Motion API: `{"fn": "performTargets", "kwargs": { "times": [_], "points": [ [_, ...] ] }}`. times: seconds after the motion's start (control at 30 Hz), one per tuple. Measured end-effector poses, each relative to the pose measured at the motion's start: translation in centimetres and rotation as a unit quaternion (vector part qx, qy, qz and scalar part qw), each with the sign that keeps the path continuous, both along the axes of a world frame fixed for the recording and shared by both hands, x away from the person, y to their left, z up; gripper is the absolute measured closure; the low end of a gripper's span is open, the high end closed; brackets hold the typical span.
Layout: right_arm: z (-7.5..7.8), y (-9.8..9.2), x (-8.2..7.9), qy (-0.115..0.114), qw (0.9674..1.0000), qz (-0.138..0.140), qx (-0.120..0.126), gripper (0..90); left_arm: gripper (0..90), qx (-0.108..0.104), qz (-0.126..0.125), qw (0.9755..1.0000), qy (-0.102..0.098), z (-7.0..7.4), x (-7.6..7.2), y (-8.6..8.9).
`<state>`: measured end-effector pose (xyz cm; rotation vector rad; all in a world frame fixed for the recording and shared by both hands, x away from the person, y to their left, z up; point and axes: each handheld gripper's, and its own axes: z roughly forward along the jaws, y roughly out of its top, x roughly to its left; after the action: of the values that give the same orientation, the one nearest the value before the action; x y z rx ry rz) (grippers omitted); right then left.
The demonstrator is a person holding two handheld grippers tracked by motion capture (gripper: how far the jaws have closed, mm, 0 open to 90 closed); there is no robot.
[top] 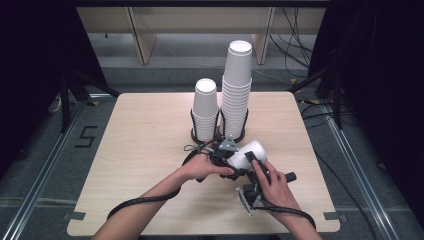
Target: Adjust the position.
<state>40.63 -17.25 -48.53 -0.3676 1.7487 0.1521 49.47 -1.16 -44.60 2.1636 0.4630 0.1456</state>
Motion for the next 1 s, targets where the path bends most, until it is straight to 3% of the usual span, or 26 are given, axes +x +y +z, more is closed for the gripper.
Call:
{"fn": "performTargets", "kwargs": {
  "times": [0.03, 0.07, 0.13, 0.17, 0.2, 0.3, 0.43, 0.5, 0.57, 0.6, 0.63, 0.83, 0.87, 0.9, 0.93, 0.97, 1.0],
  "points": [
    [0.0, -0.1, 0.1, -0.011, 0.9999, 0.012, 0.003, 0.9, 20.6, -0.001, 0.004, 1.0000, 0.000, 0.0, 0.0, 0.1],
    [0.3, -0.2, -0.3, 0.002, 1.0000, -0.004, -0.007, 0.9, 20.6, -0.002, 0.005, 1.0000, 0.001, -0.1, 0.1, 0.2],
    [0.4, -0.6, -0.5, -0.008, 0.9999, 0.002, 0.012, 1.0, 20.5, -0.005, 0.009, 0.9999, 0.001, -0.1, 0.3, 0.3],
    [0.6, -0.7, -0.7, -0.006, 0.9999, -0.005, 0.010, 1.0, 20.5, -0.015, 0.016, 0.9997, 0.006, -0.1, 0.2, 0.3],
    [0.8, -0.9, -0.9, -0.007, 0.9998, -0.011, 0.017, 1.1, 20.5, -0.013, 0.017, 0.9998, 0.003, -0.1, 0.3, 0.4],
    [1.2, -1.4, -1.3, -0.001, 0.9973, -0.028, 0.068, 0.9, 20.5, -0.015, 0.022, 0.9996, 0.001, -0.1, 0.5, 0.7],
    [1.9, -2.4, -1.4, 0.009, 0.9900, -0.046, 0.133, 1.0, 20.5, -0.020, 0.029, 0.9994, -0.007, -0.2, 0.6, 1.0],
    [2.1, -3.0, -1.4, 0.020, 0.9826, -0.060, 0.175, 2.0, 20.4, -0.025, 0.033, 0.9991, -0.005, -0.2, 0.6, 1.1],
    [2.4, -3.7, -1.4, 0.043, 0.9689, -0.078, 0.231, 2.3, 20.4, -0.027, 0.036, 0.9990, -0.006, -0.3, 0.6, 1.2],
    [2.4, -3.9, -1.3, 0.051, 0.9642, -0.082, 0.247, 2.3, 20.4, -0.028, 0.039, 0.9988, -0.006, -0.4, 0.6, 1.3],
    [2.4, -4.3, -1.2, 0.064, 0.9560, -0.091, 0.271, 2.3, 20.4, -0.031, 0.041, 0.9986, -0.008, -0.4, 0.6, 1.4],
    [2.4, -5.4, -0.8, 0.094, 0.9234, -0.114, 0.354, 2.2, 20.4, -0.039, 0.052, 0.9978, -0.014, -0.4, 0.6, 1.6],
    [2.4, -5.6, -0.7, 0.101, 0.9149, -0.118, 0.372, 2.1, 20.4, -0.040, 0.052, 0.9977, -0.014, -0.4, 0.6, 1.6],
    [2.4, -5.6, -0.6, 0.107, 0.9096, -0.120, 0.383, 2.1, 20.5, -0.044, 0.054, 0.9974, -0.015, -0.5, 0.5, 1.6],
    [2.3, -5.7, -0.5, 0.113, 0.9012, -0.123, 0.400, 2.1, 20.4, -0.043, 0.055, 0.9975, -0.015, -0.4, 0.5, 1.6],
    [2.3, -5.7, -0.5, 0.120, 0.8953, -0.126, 0.410, 2.1, 20.4, -0.042, 0.054, 0.9975, -0.016, -0.5, 0.5, 1.6],
    [2.3, -5.7, -0.5, 0.120, 0.8953, -0.126, 0.410, 2.1, 20.4, -0.042, 0.054, 0.9975, -0.016, -0.5, 0.5, 1.6]
  ]
}}
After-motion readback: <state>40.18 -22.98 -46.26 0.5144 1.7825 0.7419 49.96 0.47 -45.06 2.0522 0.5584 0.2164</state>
